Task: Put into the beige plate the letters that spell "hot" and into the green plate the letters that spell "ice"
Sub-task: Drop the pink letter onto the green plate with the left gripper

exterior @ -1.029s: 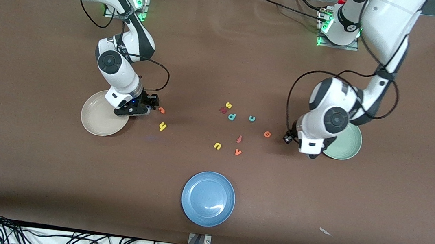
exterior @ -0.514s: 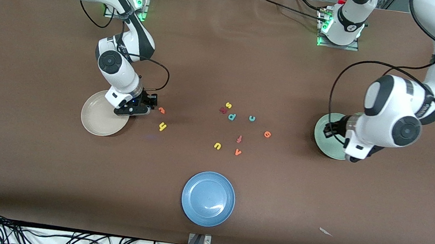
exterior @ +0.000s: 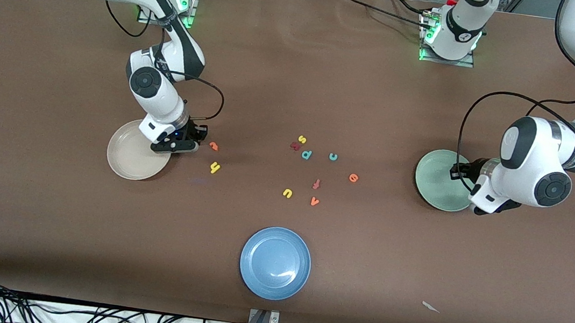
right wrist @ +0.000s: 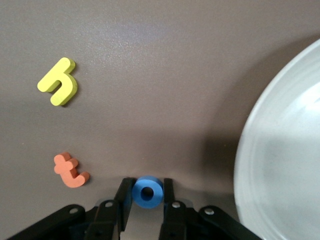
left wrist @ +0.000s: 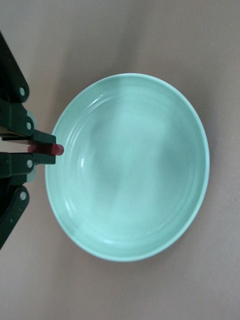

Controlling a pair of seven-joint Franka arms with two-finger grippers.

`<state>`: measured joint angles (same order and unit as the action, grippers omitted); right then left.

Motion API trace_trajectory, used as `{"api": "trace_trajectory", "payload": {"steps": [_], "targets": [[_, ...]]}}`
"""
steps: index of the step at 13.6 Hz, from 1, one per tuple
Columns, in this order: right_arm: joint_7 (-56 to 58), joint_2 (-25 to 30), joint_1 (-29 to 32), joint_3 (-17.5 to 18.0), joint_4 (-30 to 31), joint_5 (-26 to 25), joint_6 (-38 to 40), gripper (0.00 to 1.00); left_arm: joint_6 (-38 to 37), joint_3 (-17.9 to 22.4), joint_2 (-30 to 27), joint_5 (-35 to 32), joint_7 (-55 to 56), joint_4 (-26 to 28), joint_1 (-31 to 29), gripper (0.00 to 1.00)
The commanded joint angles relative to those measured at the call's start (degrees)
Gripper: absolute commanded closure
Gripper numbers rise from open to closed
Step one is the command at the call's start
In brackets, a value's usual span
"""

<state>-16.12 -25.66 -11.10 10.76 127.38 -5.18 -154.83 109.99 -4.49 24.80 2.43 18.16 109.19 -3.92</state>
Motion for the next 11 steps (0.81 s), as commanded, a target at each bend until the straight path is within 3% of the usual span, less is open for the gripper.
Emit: {"api": "trace_trajectory", "payload": {"steps": [1, 10, 11], "targets": [[-1.0, 1.0, 0.2, 0.1, 1.2, -1.2, -1.2, 0.84, 5.2, -0.5, 0.2, -1.0, -2.3, 3.7, -0.9, 1.00], [2.9, 12.6, 0.9, -0.4, 0.7, -1.1, 12.3, 0.84, 8.3, -0.4, 2.1, -1.1, -2.5, 5.0, -1.1, 1.00], [5.4, 13.3, 1.2, -1.9, 0.7, -1.1, 13.0, 0.84, 8.2, -0.4, 2.1, -1.1, -2.5, 4.9, -1.1, 0.91]]}}
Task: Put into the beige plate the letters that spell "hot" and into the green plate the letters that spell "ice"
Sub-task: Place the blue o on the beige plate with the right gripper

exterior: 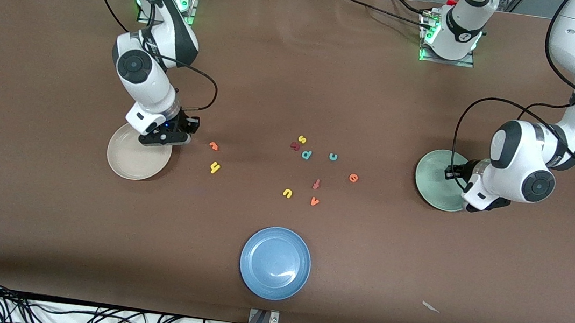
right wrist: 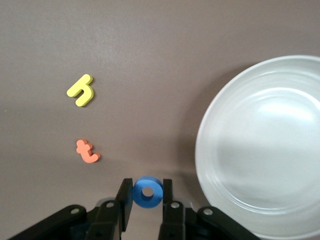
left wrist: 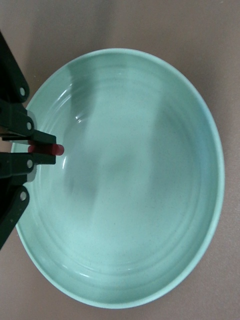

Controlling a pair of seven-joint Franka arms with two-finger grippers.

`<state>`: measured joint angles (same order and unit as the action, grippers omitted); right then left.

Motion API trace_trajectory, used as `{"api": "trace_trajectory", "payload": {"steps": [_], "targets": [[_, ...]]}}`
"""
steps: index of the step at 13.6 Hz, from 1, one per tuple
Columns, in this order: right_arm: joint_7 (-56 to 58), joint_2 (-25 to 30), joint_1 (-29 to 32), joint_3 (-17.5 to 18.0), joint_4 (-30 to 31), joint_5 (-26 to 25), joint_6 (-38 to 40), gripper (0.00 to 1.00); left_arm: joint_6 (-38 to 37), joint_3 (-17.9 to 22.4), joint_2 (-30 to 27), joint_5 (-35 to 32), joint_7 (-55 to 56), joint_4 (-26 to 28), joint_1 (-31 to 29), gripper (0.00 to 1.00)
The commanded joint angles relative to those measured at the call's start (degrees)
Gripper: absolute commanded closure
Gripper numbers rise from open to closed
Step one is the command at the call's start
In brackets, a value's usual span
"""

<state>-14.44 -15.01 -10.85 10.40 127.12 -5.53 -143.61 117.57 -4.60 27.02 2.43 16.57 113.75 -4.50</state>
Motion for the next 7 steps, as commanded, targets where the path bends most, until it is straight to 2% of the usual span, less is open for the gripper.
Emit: {"api": "trace_trajectory", "payload": {"steps": [1, 2, 3, 5, 7], "targets": [[6.9, 3.4, 1.4, -2.6, 1.0, -0.5, 2.5, 0.84, 0.4, -0.3, -0.2, -1.1, -0.9, 0.2, -0.5, 0.55], [10.1, 3.9, 2.8, -3.1, 1.0, -0.4, 2.9, 0.84, 0.2, -0.3, -0.3, -1.1, -1.0, 0.1, -0.9, 0.11], [13.3, 4.0, 4.4, -3.3, 1.0, -0.4, 2.9, 0.84, 0.3, -0.3, -0.4, -1.0, -1.0, 0.0, -1.2, 0.01], [16.1, 3.4, 6.5, -3.4, 1.0, -0.4, 2.7, 0.84, 0.3, -0.3, -0.6, -1.0, -0.9, 0.0, -1.2, 0.01], [16.3, 2.1, 7.1, -3.5, 1.0, -0.6, 1.4, 0.77, 0.3, -0.4, -0.6, -1.0, -0.9, 0.0, -1.2, 0.01]]}}
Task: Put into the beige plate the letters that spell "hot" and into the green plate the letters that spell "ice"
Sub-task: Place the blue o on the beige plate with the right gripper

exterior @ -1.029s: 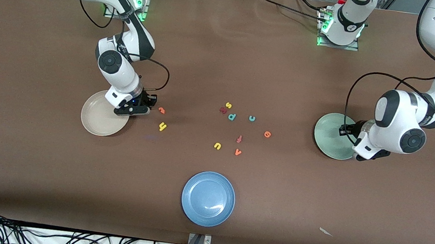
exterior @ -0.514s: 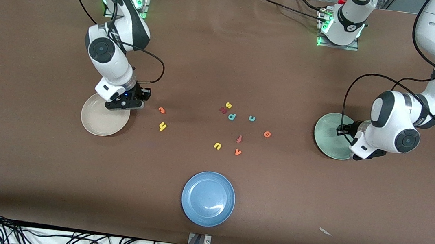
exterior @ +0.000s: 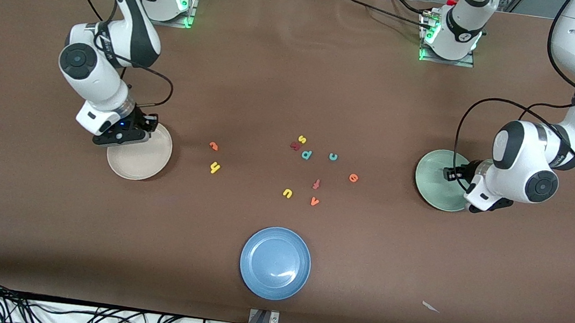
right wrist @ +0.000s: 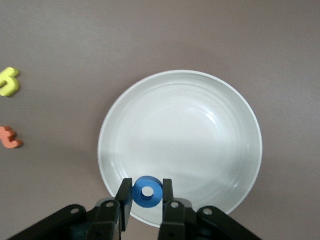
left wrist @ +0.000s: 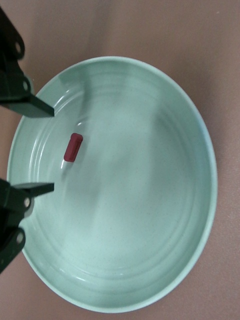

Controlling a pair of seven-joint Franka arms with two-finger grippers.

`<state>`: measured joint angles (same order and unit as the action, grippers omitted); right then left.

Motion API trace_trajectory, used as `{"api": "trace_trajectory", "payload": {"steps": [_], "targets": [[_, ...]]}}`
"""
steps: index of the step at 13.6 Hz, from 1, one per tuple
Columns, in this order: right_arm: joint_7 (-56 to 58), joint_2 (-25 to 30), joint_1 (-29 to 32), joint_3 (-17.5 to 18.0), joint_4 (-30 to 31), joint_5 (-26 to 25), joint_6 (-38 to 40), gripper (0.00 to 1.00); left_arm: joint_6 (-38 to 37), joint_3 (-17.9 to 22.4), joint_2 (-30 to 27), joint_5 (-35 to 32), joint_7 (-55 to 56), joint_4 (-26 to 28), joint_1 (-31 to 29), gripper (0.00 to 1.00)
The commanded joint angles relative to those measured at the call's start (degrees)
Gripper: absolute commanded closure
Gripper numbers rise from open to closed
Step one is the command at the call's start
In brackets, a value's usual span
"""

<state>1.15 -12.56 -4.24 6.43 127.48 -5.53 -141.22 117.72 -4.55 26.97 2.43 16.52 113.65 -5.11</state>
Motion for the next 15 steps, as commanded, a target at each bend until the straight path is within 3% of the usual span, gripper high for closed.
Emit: {"api": "trace_trajectory", "payload": {"steps": [1, 2, 4, 9, 15], "targets": [[0.6, -0.8, 0.6, 0.5, 0.7, -0.6, -1.5, 0.50, 0.2, -0.5, -0.6, -1.0, -0.9, 0.0, -0.6, 0.01], [0.3, -0.9, 0.6, 0.4, 0.7, -0.4, -1.6, 0.27, 0.3, -0.5, -0.6, -1.0, -0.9, -0.1, -0.6, 0.01], [-0.2, -1.0, 0.6, 0.4, 0.7, -0.1, -1.6, 0.06, 0.3, -0.5, -0.6, -1.0, -0.9, -0.2, -0.6, 0.01], [-3.4, -1.6, -0.9, 0.6, -0.3, 2.4, -1.7, 0.04, 0.0, -0.6, -1.1, -1.0, -0.5, -1.0, -0.3, 0.00], [-22.1, -7.6, -12.2, 0.6, -7.8, 2.3, -1.6, 0.04, -3.4, -1.2, -4.3, -1.0, -0.5, -4.1, 0.1, 0.00]]}}
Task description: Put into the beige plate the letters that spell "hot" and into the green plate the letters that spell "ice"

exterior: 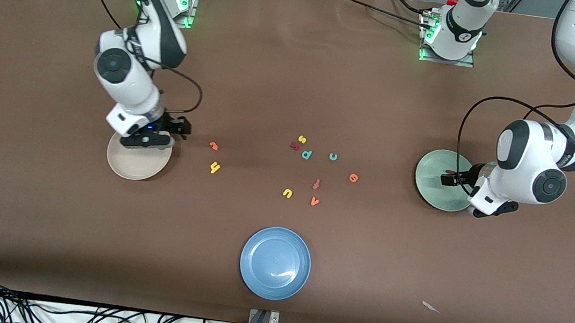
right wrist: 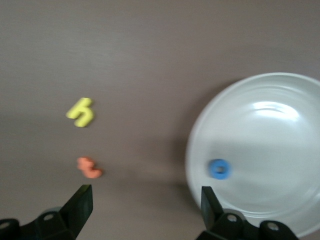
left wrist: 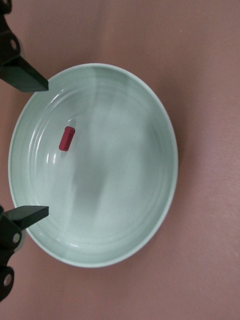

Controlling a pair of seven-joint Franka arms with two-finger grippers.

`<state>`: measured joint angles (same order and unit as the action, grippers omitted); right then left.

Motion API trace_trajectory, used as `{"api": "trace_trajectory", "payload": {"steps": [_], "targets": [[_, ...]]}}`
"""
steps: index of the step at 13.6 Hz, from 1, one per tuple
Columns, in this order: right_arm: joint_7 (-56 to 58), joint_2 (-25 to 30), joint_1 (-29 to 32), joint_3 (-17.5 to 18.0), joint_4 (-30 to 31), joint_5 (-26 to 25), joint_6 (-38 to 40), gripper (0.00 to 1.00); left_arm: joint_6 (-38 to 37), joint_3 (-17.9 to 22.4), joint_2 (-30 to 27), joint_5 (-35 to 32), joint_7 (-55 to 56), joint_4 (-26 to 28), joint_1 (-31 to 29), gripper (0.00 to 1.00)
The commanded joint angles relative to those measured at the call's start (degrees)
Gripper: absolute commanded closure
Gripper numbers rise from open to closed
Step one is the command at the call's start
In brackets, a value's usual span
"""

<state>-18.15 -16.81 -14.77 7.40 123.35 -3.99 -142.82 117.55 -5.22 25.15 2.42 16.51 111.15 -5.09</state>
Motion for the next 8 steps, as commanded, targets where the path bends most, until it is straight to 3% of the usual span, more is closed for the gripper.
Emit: {"api": "trace_trajectory", "payload": {"steps": [1, 4, 8], "targets": [[-3.9, -4.6, -2.4, -0.4, -4.6, 0.6, -0.1, 0.04, -6.2, -0.7, -3.0, -0.9, -0.5, -3.5, 0.1, 0.00], [-7.0, -7.9, -4.5, -0.3, -5.4, -0.2, -3.9, 0.04, -12.9, -3.0, -3.7, -0.5, 3.9, -8.8, 0.8, 0.00], [-8.6, -11.9, -6.6, -0.4, -5.1, -0.4, -8.7, 0.06, -12.3, -9.5, -3.6, 0.5, 20.8, -9.8, 0.9, 0.00]]}}
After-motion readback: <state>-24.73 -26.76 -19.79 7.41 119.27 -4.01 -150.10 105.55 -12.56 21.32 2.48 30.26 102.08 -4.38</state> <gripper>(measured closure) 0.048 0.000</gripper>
